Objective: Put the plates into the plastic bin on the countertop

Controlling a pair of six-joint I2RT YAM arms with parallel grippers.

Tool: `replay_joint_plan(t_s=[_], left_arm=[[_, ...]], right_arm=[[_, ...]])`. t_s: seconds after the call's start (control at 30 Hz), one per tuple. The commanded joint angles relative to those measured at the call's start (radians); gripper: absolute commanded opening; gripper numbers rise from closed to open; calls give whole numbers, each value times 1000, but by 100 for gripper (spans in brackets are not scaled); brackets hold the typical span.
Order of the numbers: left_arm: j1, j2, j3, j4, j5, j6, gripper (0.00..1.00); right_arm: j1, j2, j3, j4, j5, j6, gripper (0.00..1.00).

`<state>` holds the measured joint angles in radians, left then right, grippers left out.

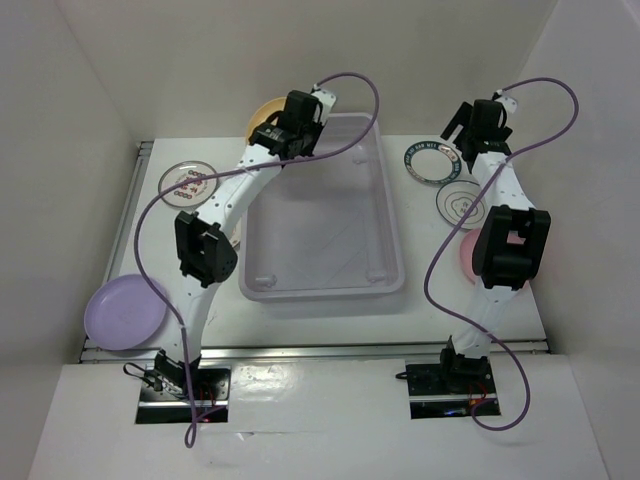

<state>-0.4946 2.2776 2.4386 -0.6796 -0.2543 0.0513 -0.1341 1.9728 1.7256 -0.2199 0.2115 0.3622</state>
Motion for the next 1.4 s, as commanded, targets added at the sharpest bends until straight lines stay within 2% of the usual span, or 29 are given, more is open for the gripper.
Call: replay_joint_plan(t_s=[0.0, 0.3, 0.63, 0.83, 0.9, 0.93, 0.97, 1.0, 1.03, 1.1, 1.23, 1.33, 1.37], left_arm=[[-50, 22, 20, 152, 87, 33, 0], [-79, 108, -3, 247, 208, -73, 0], [-79, 192, -50, 310, 90, -54, 0], [-70, 215, -73, 319, 79, -42, 1], [-70, 215, -82, 308, 79, -42, 11], [-70, 215, -93, 298, 79, -42, 21], [-70, 204, -93, 298, 79, -33, 50], [-70, 192, -93, 285, 79, -33, 64], [-70, 192, -93, 270, 79, -33, 72], [-70, 159, -93, 249, 92, -33, 83], [-70, 65, -72, 163, 141, -74, 100], [-70, -30, -58, 74, 202, -105, 100], [-70, -114, -68, 58, 214, -105, 100]], right_arm=[[-7, -20, 12, 34, 31, 1, 100], [-7, 11, 52, 47, 22, 1, 100], [-7, 11, 52, 76, -6, -17, 100], [-7, 11, 52, 76, -15, -17, 100], [-7, 11, 52, 76, -15, -17, 100], [-7, 11, 43, 76, -15, -17, 100], [-7, 11, 43, 76, -15, -17, 100], [-7, 2, 43, 76, -26, -17, 100], [-7, 1, 34, 76, -26, -17, 100], [-7, 1, 34, 76, -49, -17, 100], [-7, 1, 34, 76, -69, -17, 100], [-7, 1, 34, 76, -98, -17, 100], [-7, 1, 34, 76, -109, -17, 100]])
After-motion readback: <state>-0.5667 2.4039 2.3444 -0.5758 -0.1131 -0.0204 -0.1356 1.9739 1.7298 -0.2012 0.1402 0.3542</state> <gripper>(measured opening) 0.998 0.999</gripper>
